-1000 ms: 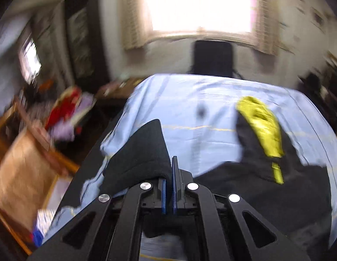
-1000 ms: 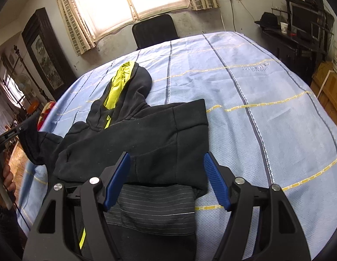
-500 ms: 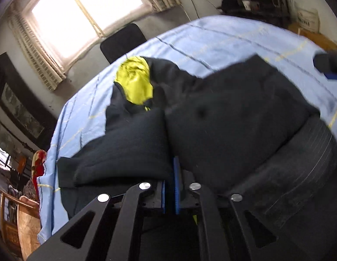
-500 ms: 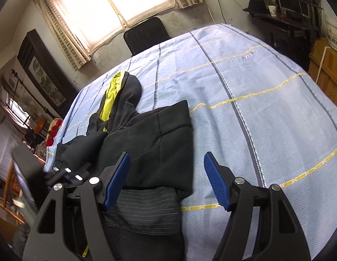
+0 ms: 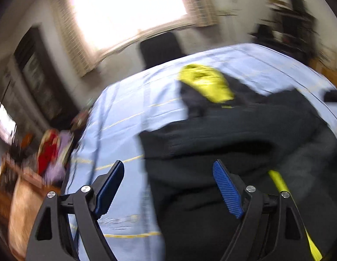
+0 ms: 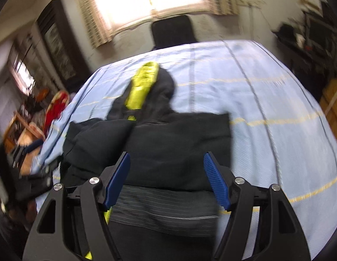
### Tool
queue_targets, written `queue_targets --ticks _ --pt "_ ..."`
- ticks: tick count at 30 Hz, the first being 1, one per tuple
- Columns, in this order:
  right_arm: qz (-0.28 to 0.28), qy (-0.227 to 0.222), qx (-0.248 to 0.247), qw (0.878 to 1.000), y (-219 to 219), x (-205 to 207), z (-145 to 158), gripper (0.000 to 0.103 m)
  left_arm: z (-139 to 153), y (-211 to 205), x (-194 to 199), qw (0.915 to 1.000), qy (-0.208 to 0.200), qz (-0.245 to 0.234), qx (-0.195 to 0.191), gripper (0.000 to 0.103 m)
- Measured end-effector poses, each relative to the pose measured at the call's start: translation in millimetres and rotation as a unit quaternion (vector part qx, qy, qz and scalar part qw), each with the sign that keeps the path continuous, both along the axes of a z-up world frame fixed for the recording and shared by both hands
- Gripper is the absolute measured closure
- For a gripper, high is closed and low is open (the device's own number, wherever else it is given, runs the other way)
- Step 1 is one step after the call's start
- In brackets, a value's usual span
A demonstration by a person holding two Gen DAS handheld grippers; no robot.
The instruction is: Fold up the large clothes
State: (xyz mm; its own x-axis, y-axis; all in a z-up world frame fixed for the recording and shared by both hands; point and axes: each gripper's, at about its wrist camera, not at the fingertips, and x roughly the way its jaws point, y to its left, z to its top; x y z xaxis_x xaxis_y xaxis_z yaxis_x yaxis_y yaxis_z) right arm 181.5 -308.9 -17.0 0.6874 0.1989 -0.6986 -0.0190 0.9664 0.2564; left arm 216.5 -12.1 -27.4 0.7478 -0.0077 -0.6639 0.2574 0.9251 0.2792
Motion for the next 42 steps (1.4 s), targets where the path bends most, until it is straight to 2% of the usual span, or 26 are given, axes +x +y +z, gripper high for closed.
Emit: queue_targets --ticks 5,8,12,15,18,22,25,26,30,36,39,40,42 --pt "0.069 -0.012 -0.065 0.995 77.5 19.3 16.9 0.035 -19.0 39.5 44.6 0.9969 0.039 0.055 -0.040 0.019" --pt "0.105 -0.006 -0.095 0.990 116.8 31.7 15.2 0.035 -35.5 51.4 53.0 0.9939 0.067 0.058 -0.065 0.020" --pt "0.139 0.017 -0.136 0.981 167.7 56.6 -1.3 0.035 -48.5 61.9 55.6 0.9918 0.086 0.064 -0.070 0.019" --pt "0.145 0.023 -0.179 0.973 194.0 74.6 -16.7 0.035 -54.7 72.0 57.2 0.9889 0.103 0.073 -0.078 0.019" --pt "0.157 0.034 -0.209 0.965 213.0 90.1 -32.5 0.035 -58.9 80.8 58.4 0.9858 0.118 0.074 -0.093 0.019" --pt "0.162 0.047 -0.230 0.958 224.7 103.9 -50.9 0.035 -60.4 83.0 59.2 0.9854 0.121 0.075 -0.093 0.019" --pt "0.156 0.050 -0.217 0.962 219.2 111.7 -54.5 0.035 -60.6 83.4 59.2 0.9854 0.121 0.073 -0.095 0.018" --pt "0.155 0.050 -0.210 0.964 217.5 112.4 -54.7 0.038 -60.6 83.2 58.8 0.9857 0.120 0.073 -0.094 0.018" --pt "0.141 0.038 -0.190 0.971 203.9 104.0 -43.3 0.087 -61.0 82.7 60.1 0.9859 0.118 0.074 -0.093 0.017" --pt "0.051 0.025 -0.113 0.992 122.7 86.1 -11.3 0.092 -61.3 84.3 62.0 0.9853 0.121 0.076 -0.095 0.015" --pt "0.018 0.039 -0.069 0.997 73.6 73.2 -11.3 0.092 -58.2 86.8 67.0 0.9831 0.130 0.073 -0.106 0.016" --pt "0.010 0.047 -0.052 0.998 59.5 68.7 -14.9 0.091 -55.1 86.3 69.6 0.9832 0.129 0.070 -0.109 0.016" --pt "0.001 0.070 -0.012 0.997 33.1 61.9 -27.1 0.082 -45.6 80.5 74.8 0.9861 0.117 0.063 -0.100 0.016"
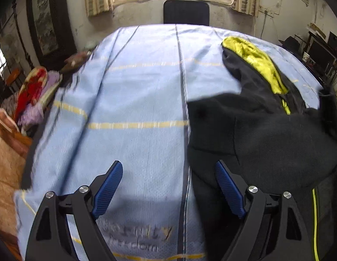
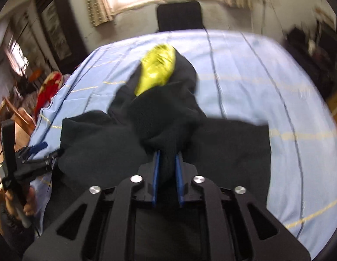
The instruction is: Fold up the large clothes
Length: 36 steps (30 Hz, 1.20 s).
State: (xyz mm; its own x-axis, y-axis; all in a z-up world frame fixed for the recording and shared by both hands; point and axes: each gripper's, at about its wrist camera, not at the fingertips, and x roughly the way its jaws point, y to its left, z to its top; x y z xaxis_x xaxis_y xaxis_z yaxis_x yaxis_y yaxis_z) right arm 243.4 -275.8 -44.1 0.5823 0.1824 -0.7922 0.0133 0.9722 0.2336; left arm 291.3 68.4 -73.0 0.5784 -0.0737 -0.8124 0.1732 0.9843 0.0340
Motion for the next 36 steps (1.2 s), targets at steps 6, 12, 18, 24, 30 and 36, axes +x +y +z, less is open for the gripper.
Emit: queue_targets --ticks 6,12,18,24,30,36 --pt "-0.037 0.009 0.088 0.995 -38.9 -1.9 -15.8 0.044 8.2 -28.2 27.9 0.9998 0.000 -0.015 0.016 0.016" --pt "-0.064 0.016 0.206 0.976 -78.8 1.3 -17.5 0.024 -4.3 -20.6 45.7 0.9985 0.031 -0.006 -0.044 0.049" --pt "-0.062 0.039 0.198 0.977 -87.3 4.9 -24.9 0.092 0.1 -33.1 38.1 0.9985 0.020 -0.027 -0.043 0.087" --pt "-0.027 -0.013 0.086 0.996 -63.5 3.9 -2.3 0.095 8.8 -11.6 32.7 0.9960 0.019 -0.011 -0.087 0.091" --pt "-0.045 0.047 0.033 0.997 -71.4 16.3 -42.2 0.089 -5.2 -7.0 46.1 0.9957 0.039 0.012 -0.083 0.062" --pt "-0.079 0.019 0.007 0.997 -83.8 4.1 -26.7 0.078 23.9 -2.4 29.1 0.9983 -0.007 0.011 -0.056 0.058"
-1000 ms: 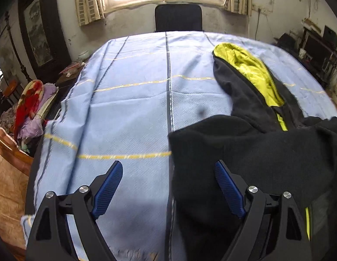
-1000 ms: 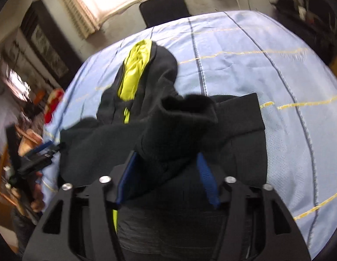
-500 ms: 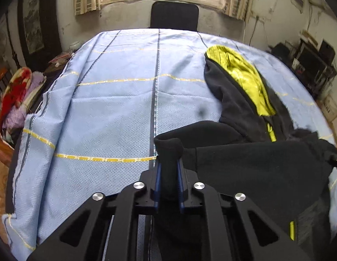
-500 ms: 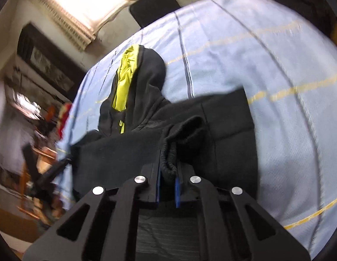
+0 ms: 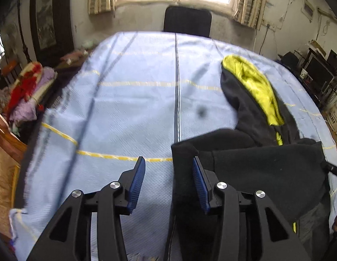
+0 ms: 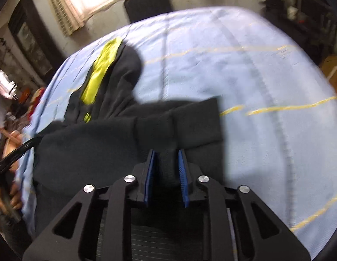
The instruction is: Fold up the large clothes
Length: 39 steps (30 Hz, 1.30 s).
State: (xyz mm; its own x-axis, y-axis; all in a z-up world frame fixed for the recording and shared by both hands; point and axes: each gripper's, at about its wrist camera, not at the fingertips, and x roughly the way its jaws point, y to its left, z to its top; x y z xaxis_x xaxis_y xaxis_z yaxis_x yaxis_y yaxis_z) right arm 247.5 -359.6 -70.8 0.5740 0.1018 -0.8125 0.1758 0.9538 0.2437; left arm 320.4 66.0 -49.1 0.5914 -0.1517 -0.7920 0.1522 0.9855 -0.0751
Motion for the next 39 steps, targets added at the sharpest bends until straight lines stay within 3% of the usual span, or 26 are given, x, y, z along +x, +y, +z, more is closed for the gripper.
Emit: queue_targets --ticks 2,5,9,13,14,15,17,20,22,23,24,25,26,27,29,32,37,39 --pt "-0.017 -0.026 -0.021 0.999 -1.4 -7.5 17.2 0.078 14.1 -4.7 -8.9 0.9995 -0.017 -0.021 -0.014 0.058" --pt "0.032 -0.041 0.028 0.998 16.2 -3.3 30.7 0.078 22.3 -31.2 -17.6 0.9951 -0.014 -0.086 -0.048 0.058" --pt "0.101 -0.013 0.097 0.990 57.0 21.9 18.9 0.078 4.5 -76.6 -13.4 0.9846 0.023 -0.160 -0.067 0.058" --pt "0.101 0.030 0.112 0.988 69.1 46.5 -7.7 0.080 -29.8 -83.7 6.4 0.9896 0.054 -0.132 -0.019 0.059" --pt "0.092 0.034 0.109 0.989 64.1 46.5 -13.2 0.084 -33.7 -75.8 6.8 0.9902 0.053 -0.127 -0.026 0.071" --pt "0.082 0.035 0.106 0.990 53.4 45.4 -18.2 0.090 -33.8 -66.5 6.9 0.9901 0.051 -0.125 -0.038 0.074" --pt "0.066 0.032 0.106 0.992 32.4 39.0 -21.1 0.103 -35.8 -43.5 7.7 0.9896 0.061 -0.115 -0.062 0.097" --pt "0.052 0.025 0.177 0.983 -10.3 21.7 -28.0 0.103 -35.2 -14.1 0.3 0.9880 0.069 -0.104 -0.092 0.100" --pt "0.021 0.022 0.151 0.988 -24.6 9.7 -24.2 0.103 -27.0 -5.0 -10.1 0.9917 0.056 -0.088 -0.075 0.101" --pt "0.015 0.016 0.149 0.989 -29.3 4.0 -20.5 0.102 -20.3 -3.9 -18.6 0.9918 0.049 -0.090 -0.076 0.097" --pt "0.007 0.010 0.150 0.989 -31.6 -5.3 -13.6 0.093 -13.2 -3.8 -27.6 0.9917 0.041 -0.095 -0.076 0.092" --pt "0.007 0.000 0.144 0.990 -29.7 -11.9 -6.2 0.085 -4.0 -7.2 -38.6 0.9920 0.028 -0.102 -0.070 0.077" --pt "0.012 -0.013 0.136 0.991 -24.6 -17.3 2.7 0.070 3.3 -11.6 -46.3 0.9921 0.014 -0.109 -0.061 0.067" --pt "0.025 -0.031 0.132 0.990 -15.5 -24.0 13.6 0.062 9.7 -20.3 -54.1 0.9917 0.003 -0.118 -0.052 0.065" --pt "0.056 -0.050 0.134 0.988 5.8 -28.1 27.5 0.062 18.5 -46.5 -66.8 0.9881 -0.007 -0.147 -0.046 0.061" --pt "0.115 -0.043 0.143 0.982 47.2 -25.8 31.7 0.062 11.9 -77.5 -72.2 0.9843 0.008 -0.171 -0.044 0.056" --pt "0.132 0.012 0.135 0.982 74.5 -12.2 -3.1 0.062 -26.2 -91.0 -65.2 0.9851 0.042 -0.165 -0.021 0.054" --pt "0.125 0.019 0.139 0.982 62.8 -15.1 -17.4 0.074 -28.0 -87.9 -68.3 0.9842 0.035 -0.172 -0.021 0.054"
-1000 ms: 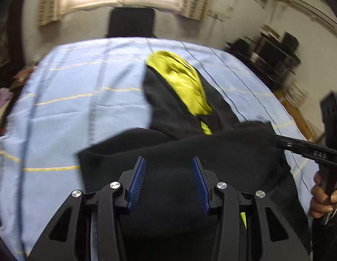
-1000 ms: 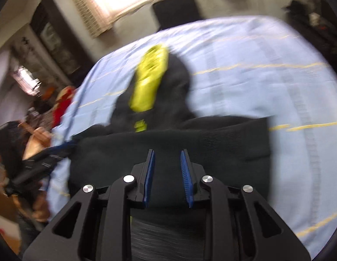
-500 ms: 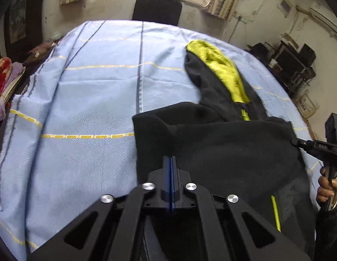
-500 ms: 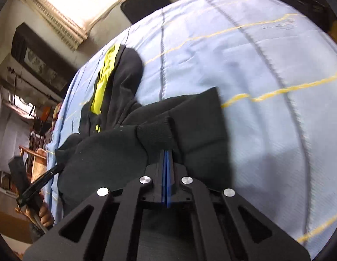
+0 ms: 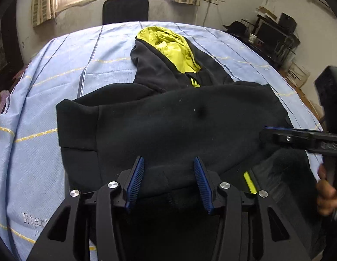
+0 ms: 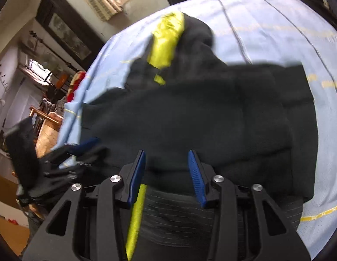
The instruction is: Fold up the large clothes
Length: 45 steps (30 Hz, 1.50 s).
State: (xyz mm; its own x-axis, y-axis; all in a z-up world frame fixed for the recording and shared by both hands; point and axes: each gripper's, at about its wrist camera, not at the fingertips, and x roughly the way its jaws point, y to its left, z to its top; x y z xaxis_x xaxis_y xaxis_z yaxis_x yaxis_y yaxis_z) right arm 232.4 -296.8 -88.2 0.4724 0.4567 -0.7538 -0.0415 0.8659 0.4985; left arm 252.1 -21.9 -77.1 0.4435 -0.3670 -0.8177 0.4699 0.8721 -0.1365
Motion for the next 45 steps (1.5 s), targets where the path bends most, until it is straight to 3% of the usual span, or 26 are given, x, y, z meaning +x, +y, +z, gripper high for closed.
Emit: queue_targets --ticks 4,6,8,11,13,15,22,24,26,29,34,37,38,45 --pt "-0.024 0.014 0.014 1.000 -35.0 -13.4 -4.8 0.083 2.2 15.6 -5.8 1.0000 -0.006 0.003 0.006 0.054" --pt "-0.038 0.023 0.012 0.999 -52.5 -19.4 -6.7 0.100 3.1 26.5 -7.1 1.0000 0.000 0.007 -0.004 0.054" --pt "-0.042 0.031 0.022 0.998 -61.4 -23.5 -5.4 0.102 6.8 38.9 -9.5 0.9997 0.008 0.018 -0.011 0.054" --pt "-0.067 0.032 -0.020 0.997 -72.4 -28.0 3.1 0.082 14.5 58.7 -14.9 0.9990 0.003 0.044 0.001 0.052" --pt "-0.070 0.019 -0.011 0.997 -79.4 -31.9 17.6 0.076 23.7 73.7 -14.6 0.9965 -0.020 0.077 0.025 0.052" --pt "-0.078 -0.006 -0.030 0.996 -79.6 -28.6 37.7 0.060 32.7 81.9 -9.6 0.9953 -0.027 0.090 0.024 0.052" --pt "-0.094 -0.067 -0.069 0.991 -62.4 26.4 103.5 0.046 90.6 69.2 28.3 0.9877 -0.069 0.140 0.003 0.052" --pt "-0.099 -0.076 -0.101 0.987 -51.1 53.4 115.4 0.040 99.9 61.6 42.0 0.9853 -0.070 0.156 -0.001 0.045" --pt "-0.102 -0.082 -0.130 0.983 -40.5 83.2 121.4 0.038 103.6 54.2 58.3 0.9812 -0.075 0.178 0.007 0.031" --pt "-0.099 -0.076 -0.160 0.979 -25.9 123.0 115.3 0.037 89.7 40.8 76.6 0.9773 -0.081 0.191 0.042 0.030" --pt "-0.092 -0.053 -0.177 0.979 -6.4 185.4 88.1 0.037 31.2 30.2 90.5 0.9868 -0.022 0.159 0.018 0.030" --pt "-0.083 -0.046 -0.186 0.978 2.5 211.5 73.6 0.037 0.4 25.7 92.7 0.9868 -0.026 0.154 0.045 0.030" --pt "-0.080 -0.043 -0.192 0.977 5.1 220.6 68.7 0.037 -8.9 24.5 93.4 0.9864 -0.028 0.153 0.054 0.026" --pt "-0.087 -0.027 -0.182 0.979 6.3 275.3 29.0 0.037 -11.5 18.1 90.1 0.9856 -0.045 0.146 0.071 0.017"
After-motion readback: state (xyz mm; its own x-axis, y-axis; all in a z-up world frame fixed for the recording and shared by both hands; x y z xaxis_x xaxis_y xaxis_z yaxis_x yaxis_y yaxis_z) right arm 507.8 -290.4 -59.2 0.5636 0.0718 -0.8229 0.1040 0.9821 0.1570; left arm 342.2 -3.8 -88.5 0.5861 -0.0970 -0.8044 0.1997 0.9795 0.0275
